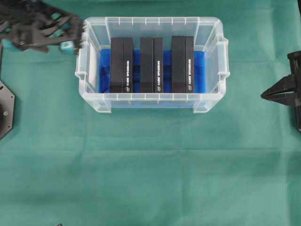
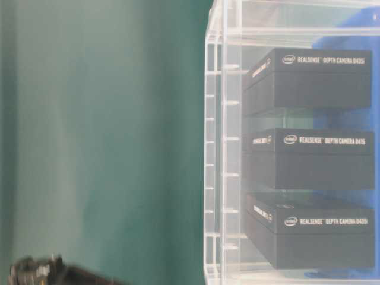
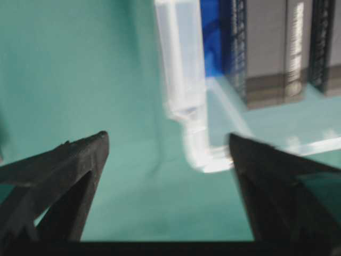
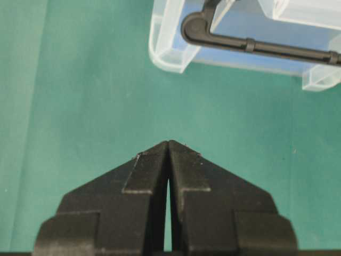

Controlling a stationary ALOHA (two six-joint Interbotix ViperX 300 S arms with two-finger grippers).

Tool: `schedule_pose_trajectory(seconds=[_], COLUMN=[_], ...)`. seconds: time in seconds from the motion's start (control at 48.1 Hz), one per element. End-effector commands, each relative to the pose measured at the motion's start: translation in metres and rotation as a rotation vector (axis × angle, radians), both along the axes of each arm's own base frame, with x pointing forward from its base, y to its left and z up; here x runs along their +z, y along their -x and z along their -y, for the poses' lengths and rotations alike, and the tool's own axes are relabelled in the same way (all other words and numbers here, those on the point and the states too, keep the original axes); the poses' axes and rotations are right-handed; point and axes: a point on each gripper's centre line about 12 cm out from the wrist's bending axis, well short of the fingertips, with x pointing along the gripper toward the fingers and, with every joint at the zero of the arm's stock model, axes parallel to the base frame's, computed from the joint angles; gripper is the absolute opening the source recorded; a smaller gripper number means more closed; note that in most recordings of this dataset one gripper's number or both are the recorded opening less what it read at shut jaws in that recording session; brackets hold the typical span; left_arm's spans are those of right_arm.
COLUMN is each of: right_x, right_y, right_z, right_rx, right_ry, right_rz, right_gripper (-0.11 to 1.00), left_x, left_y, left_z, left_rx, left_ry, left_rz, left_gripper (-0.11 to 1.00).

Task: Take the box out of the case with the left arm.
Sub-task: 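Move the open left gripper over the middle black box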

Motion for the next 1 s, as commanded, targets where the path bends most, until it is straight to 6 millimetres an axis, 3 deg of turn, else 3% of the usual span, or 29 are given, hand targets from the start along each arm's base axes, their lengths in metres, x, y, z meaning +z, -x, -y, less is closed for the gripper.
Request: schedule_pose_trajectory(seconds=[0.0,0.332,0.976], right_x=[0.009,0.007,0.003], right_y=[-0.003,0.0,0.004], right_z=[0.0,0.001,0.001], right_rx=[-0.003,-0.006,-0.009], right_ry=[0.001,0.001,0.0], right_rz=[0.014,-0.015,-0.06], right_gripper=[0.0,0.0,0.0], left_x=[0.013,0.019,0.019], left_y=[-0.017,-0.078,-0.126], left_z=[-0.004,-0.01,-0.015], left_rx=[-0.006,-0.032,-0.035], left_ry=[-0.016,-0.02,-0.021], left_rz=[0.035,0.057,0.079], left_gripper=[0.98,0.98,0.98])
